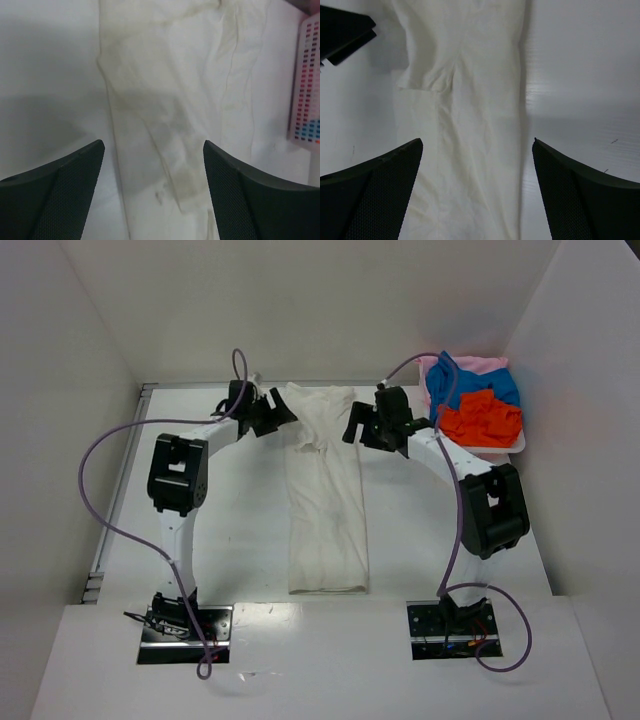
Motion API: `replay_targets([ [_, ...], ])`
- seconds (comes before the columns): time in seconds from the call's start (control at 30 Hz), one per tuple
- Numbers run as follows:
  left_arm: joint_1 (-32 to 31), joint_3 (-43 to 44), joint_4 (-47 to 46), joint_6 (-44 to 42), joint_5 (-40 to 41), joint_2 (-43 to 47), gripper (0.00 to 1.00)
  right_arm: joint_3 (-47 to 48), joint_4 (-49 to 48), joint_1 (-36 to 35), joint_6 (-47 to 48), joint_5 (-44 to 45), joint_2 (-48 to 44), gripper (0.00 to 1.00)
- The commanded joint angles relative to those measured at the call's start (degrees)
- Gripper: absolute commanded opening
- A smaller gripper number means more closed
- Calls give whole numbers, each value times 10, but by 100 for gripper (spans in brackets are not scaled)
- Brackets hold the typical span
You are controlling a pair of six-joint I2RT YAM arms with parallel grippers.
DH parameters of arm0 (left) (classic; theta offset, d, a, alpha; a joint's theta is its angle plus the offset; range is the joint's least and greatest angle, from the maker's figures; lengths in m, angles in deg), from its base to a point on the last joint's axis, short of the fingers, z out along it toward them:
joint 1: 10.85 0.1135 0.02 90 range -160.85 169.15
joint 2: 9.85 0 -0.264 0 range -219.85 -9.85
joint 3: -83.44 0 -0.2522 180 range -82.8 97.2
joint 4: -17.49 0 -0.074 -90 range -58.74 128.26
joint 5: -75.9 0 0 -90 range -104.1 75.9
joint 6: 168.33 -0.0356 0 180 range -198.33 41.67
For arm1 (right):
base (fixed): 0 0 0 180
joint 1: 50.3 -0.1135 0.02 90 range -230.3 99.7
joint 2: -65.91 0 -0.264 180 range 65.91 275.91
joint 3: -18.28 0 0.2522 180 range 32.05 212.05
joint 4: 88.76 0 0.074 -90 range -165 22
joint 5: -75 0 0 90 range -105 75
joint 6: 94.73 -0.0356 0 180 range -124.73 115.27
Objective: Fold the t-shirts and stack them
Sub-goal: Rotate the tshirt 90 degrees
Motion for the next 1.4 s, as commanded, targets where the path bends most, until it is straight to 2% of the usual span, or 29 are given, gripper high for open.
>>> replay_targets([
  [0.0,-7,-106,-75,40,-38,104,88,20,-46,-11,-9,-24,1,95],
  [0.1,-26,-162,-108,84,-65,144,88,60,-58,-27,-9,-24,35,86],
  [0.13,-33,-181,-114,95,-72,149,88,75,-44,-33,-9,-24,48,79],
  [0.23,-56,-201,-143,151,-80,162,86,134,-24,-39,-9,0,99,70],
  [0.27,-62,-209,-156,167,-80,162,85,144,-19,-45,-9,0,109,64],
  [0.43,-74,-257,-193,286,-4,178,82,170,-27,-50,-14,53,149,47],
  [0.6,-93,-313,-209,360,90,212,82,194,-7,-50,-20,68,189,26],
  [0.77,-105,-341,-244,421,152,225,82,194,-7,-50,-25,68,214,22],
  [0.87,-105,-349,-273,447,167,201,82,194,-7,-50,-25,68,219,22],
  [1.0,-123,-312,-273,476,179,173,81,194,-13,-50,-25,74,224,22],
  [1.2,-155,-306,-217,507,253,173,80,200,-13,-50,-20,87,230,22],
  [1.37,-178,-312,-173,529,365,184,76,200,-13,-50,-20,87,236,21],
])
